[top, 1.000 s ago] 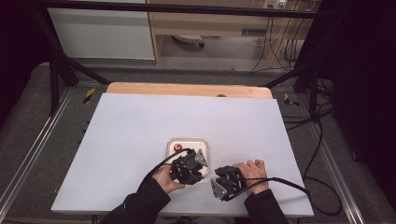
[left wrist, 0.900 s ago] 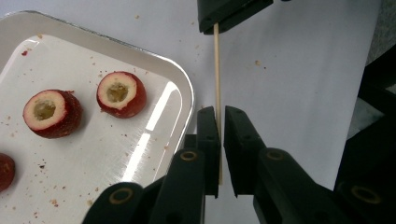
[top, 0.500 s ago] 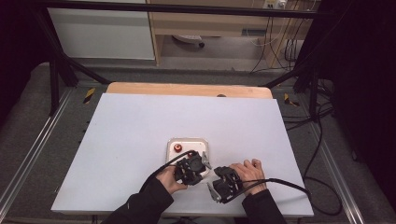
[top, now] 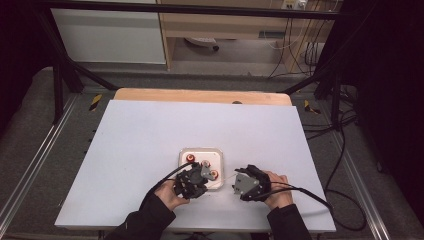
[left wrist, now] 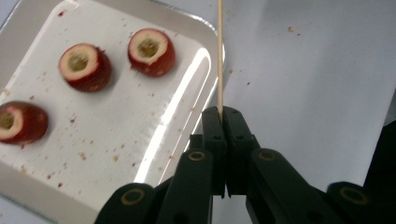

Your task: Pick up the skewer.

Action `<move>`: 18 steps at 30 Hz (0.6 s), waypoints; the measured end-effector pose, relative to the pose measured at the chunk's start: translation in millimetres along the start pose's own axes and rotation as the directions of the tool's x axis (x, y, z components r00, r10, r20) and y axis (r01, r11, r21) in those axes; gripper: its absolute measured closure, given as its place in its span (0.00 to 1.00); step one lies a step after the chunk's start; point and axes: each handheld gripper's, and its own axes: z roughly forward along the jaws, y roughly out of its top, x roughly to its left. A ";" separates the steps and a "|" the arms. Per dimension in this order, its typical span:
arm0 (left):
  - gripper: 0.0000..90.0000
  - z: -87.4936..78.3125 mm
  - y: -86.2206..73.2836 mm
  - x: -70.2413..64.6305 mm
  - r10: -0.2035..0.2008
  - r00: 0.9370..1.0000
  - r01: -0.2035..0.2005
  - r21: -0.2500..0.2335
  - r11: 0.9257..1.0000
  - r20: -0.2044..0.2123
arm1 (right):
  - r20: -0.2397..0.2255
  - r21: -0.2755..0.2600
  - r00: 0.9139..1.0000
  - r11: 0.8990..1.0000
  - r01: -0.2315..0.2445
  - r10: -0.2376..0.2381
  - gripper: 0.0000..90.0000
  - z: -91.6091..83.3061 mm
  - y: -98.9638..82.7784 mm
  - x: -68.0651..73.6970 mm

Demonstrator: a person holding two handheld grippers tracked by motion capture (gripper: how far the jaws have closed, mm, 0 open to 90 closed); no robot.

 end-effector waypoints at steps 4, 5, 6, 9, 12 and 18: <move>0.99 -8.7 -14.5 4.5 -0.027 0.999 0.026 -0.052 0.998 -0.022 | -0.037 -0.003 0.970 0.970 -0.242 0.241 0.37 -0.7 -13.4 -11.9; 0.99 -10.4 -18.6 5.1 -0.043 0.999 0.040 -0.072 0.997 -0.028 | -0.049 -0.007 0.959 0.960 -0.280 0.280 0.37 -1.3 -17.1 -13.4; 0.99 -12.2 -22.7 6.1 -0.050 0.998 0.047 -0.083 0.995 -0.032 | -0.053 -0.019 0.949 0.950 -0.313 0.312 0.36 -1.2 -20.5 -14.3; 0.99 -16.3 -35.4 7.9 -0.079 0.996 0.072 -0.123 0.990 -0.049 | -0.069 -0.020 0.914 0.915 -0.402 0.400 0.30 -0.2 -27.6 -16.2; 0.99 -19.9 -48.2 8.6 -0.112 0.992 0.101 -0.161 0.982 -0.062 | -0.068 -0.006 0.885 0.887 -0.461 0.460 0.24 1.4 -29.6 -17.2; 0.98 -25.1 -73.1 8.4 -0.163 0.983 0.140 -0.224 0.964 -0.085 | -0.081 -0.024 0.824 0.825 -0.564 0.561 0.16 2.3 -27.0 -22.6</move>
